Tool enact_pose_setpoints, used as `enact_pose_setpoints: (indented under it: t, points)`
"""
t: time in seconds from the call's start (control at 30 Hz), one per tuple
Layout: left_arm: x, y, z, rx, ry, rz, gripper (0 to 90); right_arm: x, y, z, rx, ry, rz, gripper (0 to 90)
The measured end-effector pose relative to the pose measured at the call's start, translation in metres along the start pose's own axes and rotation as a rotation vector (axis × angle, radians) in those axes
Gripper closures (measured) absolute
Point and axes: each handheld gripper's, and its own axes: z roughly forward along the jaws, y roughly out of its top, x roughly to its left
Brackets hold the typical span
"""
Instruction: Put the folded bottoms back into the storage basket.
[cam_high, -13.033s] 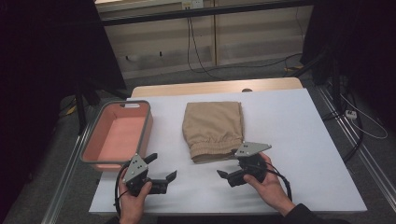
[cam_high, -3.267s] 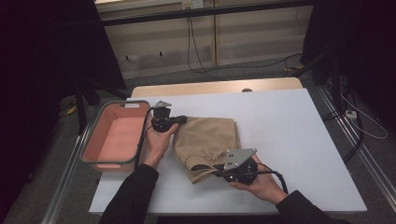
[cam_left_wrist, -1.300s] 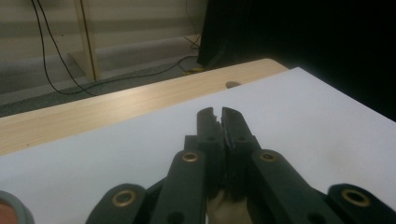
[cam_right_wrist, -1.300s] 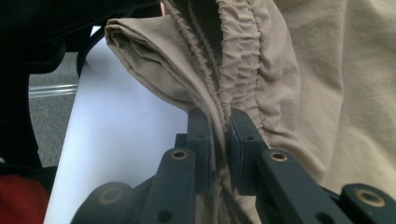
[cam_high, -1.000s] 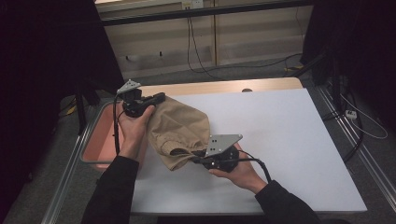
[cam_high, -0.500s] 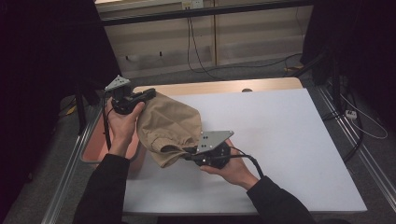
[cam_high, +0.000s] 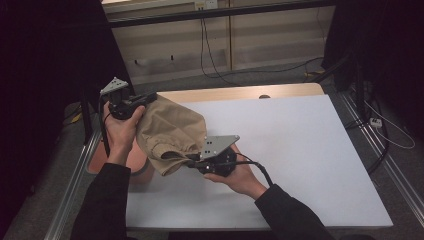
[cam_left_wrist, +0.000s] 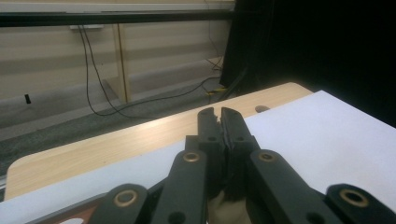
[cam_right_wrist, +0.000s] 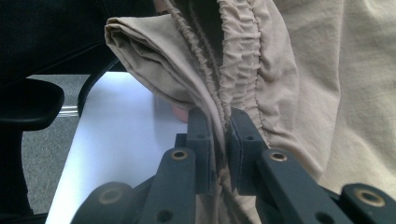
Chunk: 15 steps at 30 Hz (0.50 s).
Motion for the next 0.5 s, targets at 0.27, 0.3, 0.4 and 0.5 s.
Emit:
enact_pose_setpoints:
  t: [0.27, 0.3, 0.4, 0.5]
  points:
    - [0.007, 0.005, -0.008, -0.019, 0.012, -0.005, 88.0, -0.002, 0.009, 0.009, -0.017, 0.006, 0.001, 80.6]
    - [0.009, 0.005, -0.009, -0.023, 0.010, -0.010, 88.0, -0.002, 0.010, 0.010, -0.025, 0.009, 0.000, 80.6]
    - [0.010, 0.007, -0.014, -0.029, 0.018, -0.003, 88.0, -0.002, 0.012, 0.012, -0.033, 0.011, 0.000, 80.6]
    - [0.014, 0.010, -0.018, -0.036, 0.026, 0.000, 88.0, -0.002, 0.015, 0.017, -0.032, 0.013, 0.000, 80.6]
